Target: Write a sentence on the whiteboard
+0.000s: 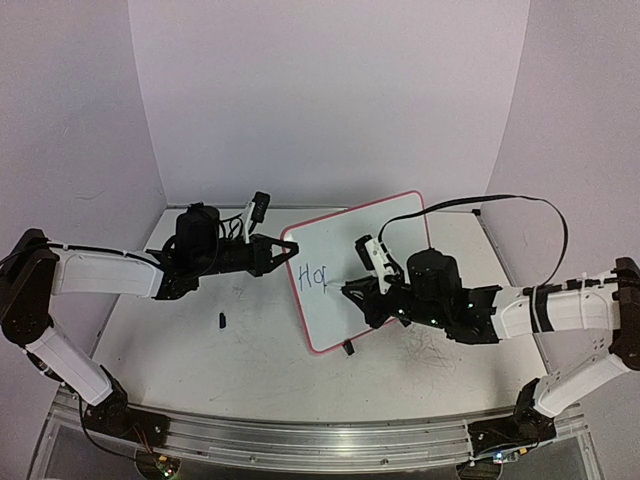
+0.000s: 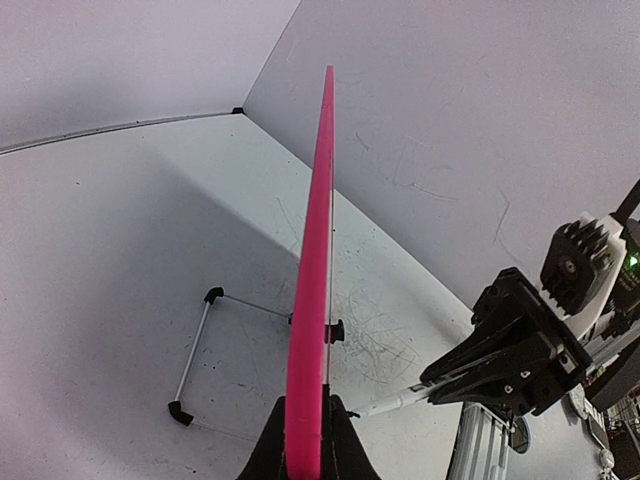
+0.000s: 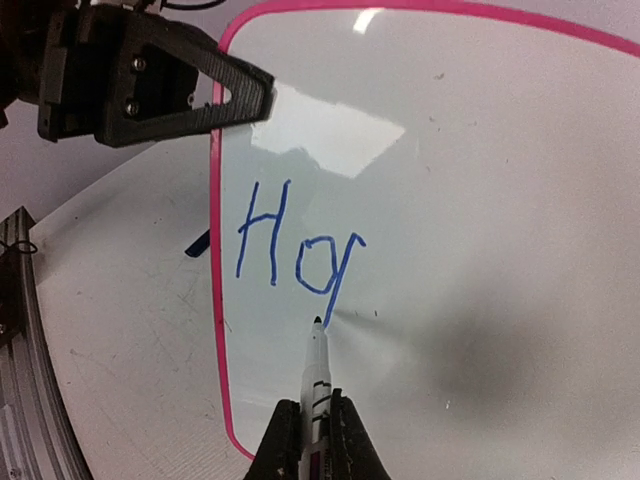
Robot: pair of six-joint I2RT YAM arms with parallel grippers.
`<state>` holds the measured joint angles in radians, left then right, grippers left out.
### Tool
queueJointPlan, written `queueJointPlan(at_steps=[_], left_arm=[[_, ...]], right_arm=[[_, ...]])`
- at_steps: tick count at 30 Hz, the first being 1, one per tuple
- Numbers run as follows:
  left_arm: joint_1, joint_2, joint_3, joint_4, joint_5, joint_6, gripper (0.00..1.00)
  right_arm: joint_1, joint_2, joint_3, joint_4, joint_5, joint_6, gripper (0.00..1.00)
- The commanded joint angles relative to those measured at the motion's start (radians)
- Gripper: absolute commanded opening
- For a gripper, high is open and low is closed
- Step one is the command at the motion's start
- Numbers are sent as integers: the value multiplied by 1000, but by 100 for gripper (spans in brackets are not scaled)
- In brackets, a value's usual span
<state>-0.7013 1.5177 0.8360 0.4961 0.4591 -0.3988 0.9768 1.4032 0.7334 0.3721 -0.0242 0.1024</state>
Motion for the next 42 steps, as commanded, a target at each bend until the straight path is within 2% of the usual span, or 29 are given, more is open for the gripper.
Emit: queueJointPlan(at_steps=[1, 15, 42], left_arm=[[10, -28, -4, -26, -64, 98, 0], [10, -31, -1, -25, -62, 100, 0], [10, -39, -5, -31, -65, 101, 0]], right_arm=[[-5, -45, 72, 44, 23, -9, 0], [-11, 18, 108, 53, 92, -25, 0], [-12, 57, 111, 44, 106, -29, 0]])
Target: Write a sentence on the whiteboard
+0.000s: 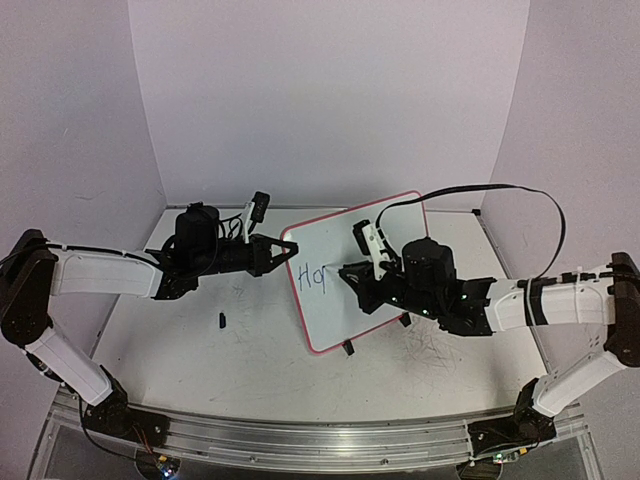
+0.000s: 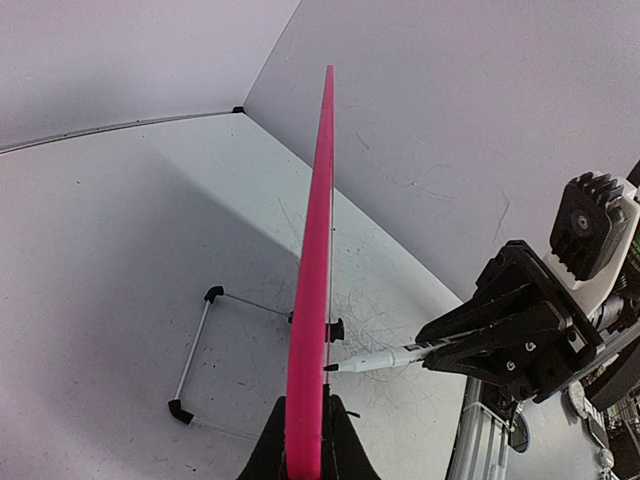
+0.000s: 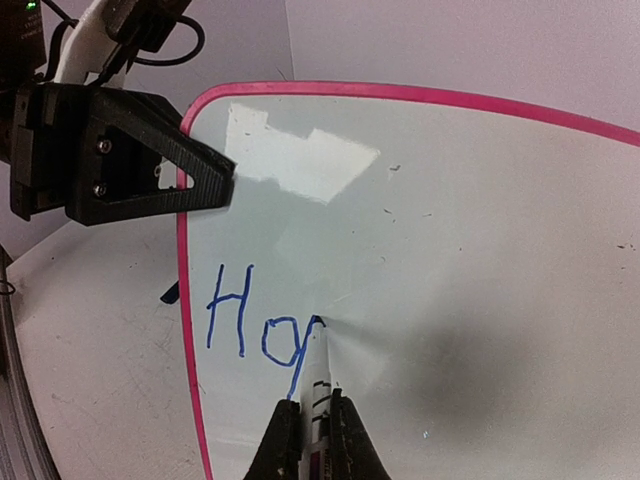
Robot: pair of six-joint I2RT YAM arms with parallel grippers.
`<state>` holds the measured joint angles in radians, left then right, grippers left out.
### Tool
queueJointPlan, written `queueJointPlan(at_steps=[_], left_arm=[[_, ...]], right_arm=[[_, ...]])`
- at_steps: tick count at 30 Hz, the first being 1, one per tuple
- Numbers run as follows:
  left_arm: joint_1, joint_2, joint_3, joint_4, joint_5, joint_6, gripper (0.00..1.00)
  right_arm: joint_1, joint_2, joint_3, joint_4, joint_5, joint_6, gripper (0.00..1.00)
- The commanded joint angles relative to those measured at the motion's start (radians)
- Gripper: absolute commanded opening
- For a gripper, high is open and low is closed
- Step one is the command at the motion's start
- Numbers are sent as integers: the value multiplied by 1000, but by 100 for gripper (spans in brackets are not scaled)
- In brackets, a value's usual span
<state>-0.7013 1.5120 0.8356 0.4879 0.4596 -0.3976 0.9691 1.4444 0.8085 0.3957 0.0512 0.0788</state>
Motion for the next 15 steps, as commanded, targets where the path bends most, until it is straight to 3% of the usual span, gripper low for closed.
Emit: queueJointPlan(at_steps=[1, 15], left_arm=[[10, -35, -5, -23, -66, 100, 0], [9, -33, -4, -22, -67, 102, 0]], right_arm=[[-4, 16, 36, 20, 36, -5, 0], [-5, -14, 15, -8, 113, 13, 0]])
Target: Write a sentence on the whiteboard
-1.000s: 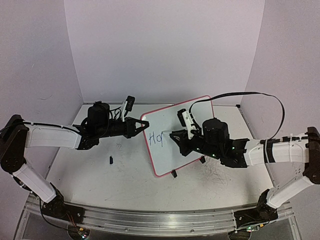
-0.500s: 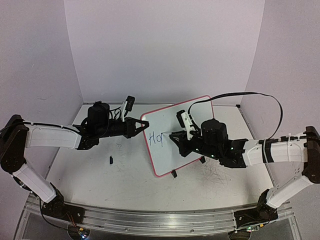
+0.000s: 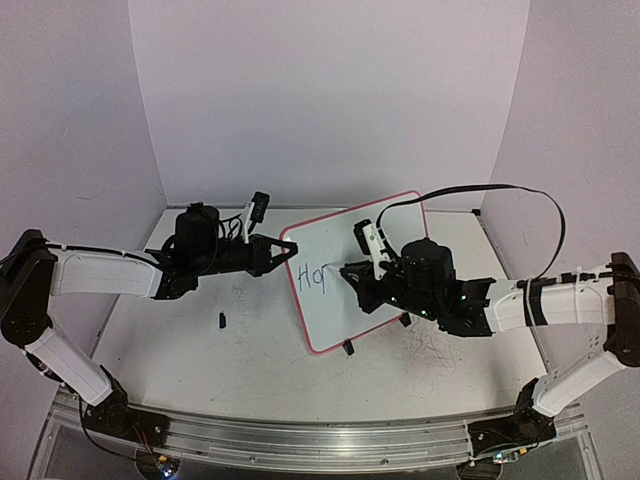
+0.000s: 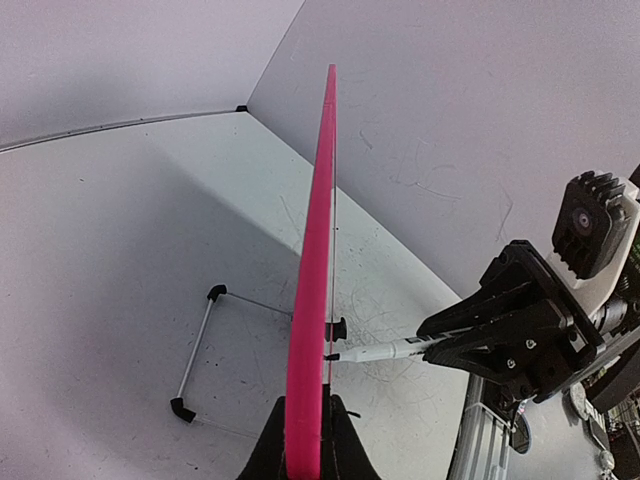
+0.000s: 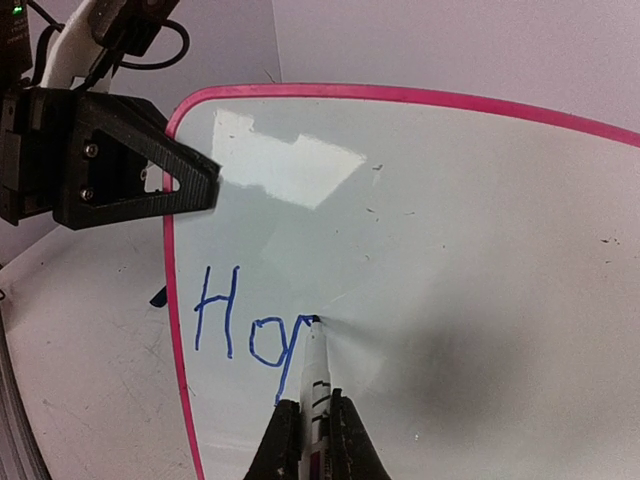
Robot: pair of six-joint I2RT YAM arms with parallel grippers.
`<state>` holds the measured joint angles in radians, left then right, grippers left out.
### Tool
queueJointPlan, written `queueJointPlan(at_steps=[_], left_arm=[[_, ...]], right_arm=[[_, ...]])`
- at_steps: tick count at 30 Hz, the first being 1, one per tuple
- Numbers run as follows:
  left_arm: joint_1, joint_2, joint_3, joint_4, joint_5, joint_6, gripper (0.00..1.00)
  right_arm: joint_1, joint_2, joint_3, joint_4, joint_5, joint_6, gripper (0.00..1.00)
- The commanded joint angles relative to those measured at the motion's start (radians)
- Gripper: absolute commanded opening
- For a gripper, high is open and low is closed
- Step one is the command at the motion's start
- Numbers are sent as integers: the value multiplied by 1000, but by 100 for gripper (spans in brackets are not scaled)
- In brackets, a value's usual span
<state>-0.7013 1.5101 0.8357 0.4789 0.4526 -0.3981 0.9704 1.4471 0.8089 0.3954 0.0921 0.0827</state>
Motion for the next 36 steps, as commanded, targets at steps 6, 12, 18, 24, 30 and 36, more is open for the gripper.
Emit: queueJointPlan(at_steps=[6, 12, 18, 24, 30, 36], left_arm=[[9, -32, -3, -14, -59, 102, 0], [9, -31, -1, -15, -59, 102, 0], [10, -25, 5, -16, -57, 102, 0], [9, -24, 6, -16, -56, 101, 0], [10, -27, 4, -16, -58, 100, 0], [9, -31, 1, -17, -60, 102, 0]], right_arm=[[-6, -23, 3, -20, 69, 12, 0], [-7, -37, -17, -29, 69, 22, 0], [-6, -47, -35, -38, 58, 29, 0], [-7, -42, -47, -38, 21, 36, 0], [-4, -31, -46, -23, -11, 41, 0], [-1, -11, -31, -11, -33, 44, 0]])
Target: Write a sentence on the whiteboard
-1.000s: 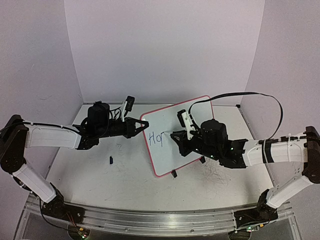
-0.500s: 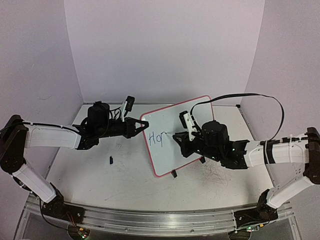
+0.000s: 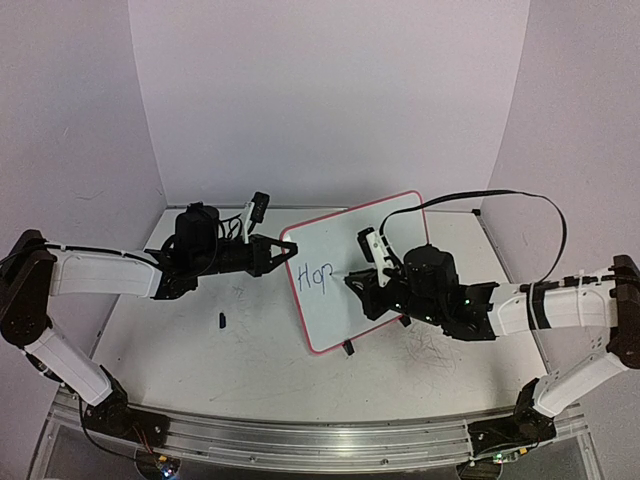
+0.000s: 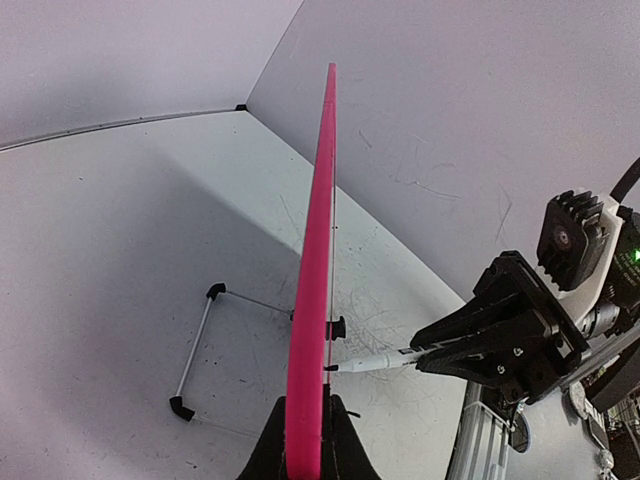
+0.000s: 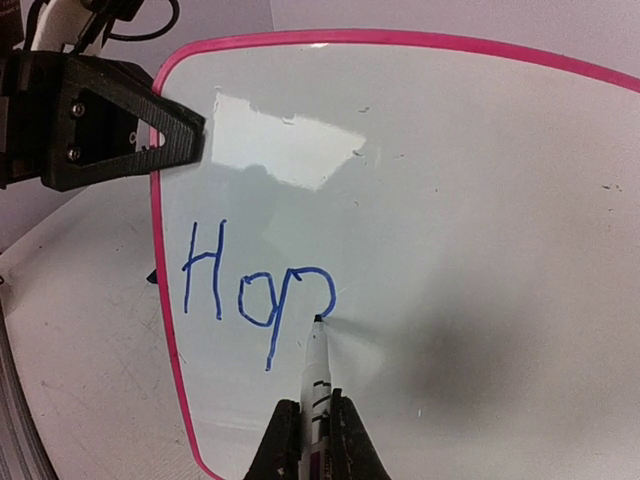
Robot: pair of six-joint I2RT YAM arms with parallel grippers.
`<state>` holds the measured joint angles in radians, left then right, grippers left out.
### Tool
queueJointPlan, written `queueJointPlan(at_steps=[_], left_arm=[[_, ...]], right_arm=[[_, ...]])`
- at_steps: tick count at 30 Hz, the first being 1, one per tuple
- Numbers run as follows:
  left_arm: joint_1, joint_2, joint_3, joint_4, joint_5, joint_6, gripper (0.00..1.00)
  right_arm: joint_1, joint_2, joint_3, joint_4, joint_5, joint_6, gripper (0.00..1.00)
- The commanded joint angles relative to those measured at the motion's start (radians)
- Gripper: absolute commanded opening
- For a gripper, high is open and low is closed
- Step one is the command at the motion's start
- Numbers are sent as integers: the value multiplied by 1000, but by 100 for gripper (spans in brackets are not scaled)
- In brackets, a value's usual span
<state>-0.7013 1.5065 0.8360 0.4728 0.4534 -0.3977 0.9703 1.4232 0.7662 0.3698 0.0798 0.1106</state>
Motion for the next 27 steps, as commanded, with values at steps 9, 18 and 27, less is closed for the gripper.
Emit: queueJointPlan(at_steps=[9, 18, 27], left_arm=[[9, -32, -3, -11, -63, 102, 0], [10, -35, -9, -14, -68, 106, 0], [11, -38, -9, -16, -70, 105, 0]], right_arm=[[9, 46, 46, 26, -32, 14, 0], [-8, -55, -6, 40, -3, 25, 0], [-55, -56, -17, 47, -54, 26, 0]])
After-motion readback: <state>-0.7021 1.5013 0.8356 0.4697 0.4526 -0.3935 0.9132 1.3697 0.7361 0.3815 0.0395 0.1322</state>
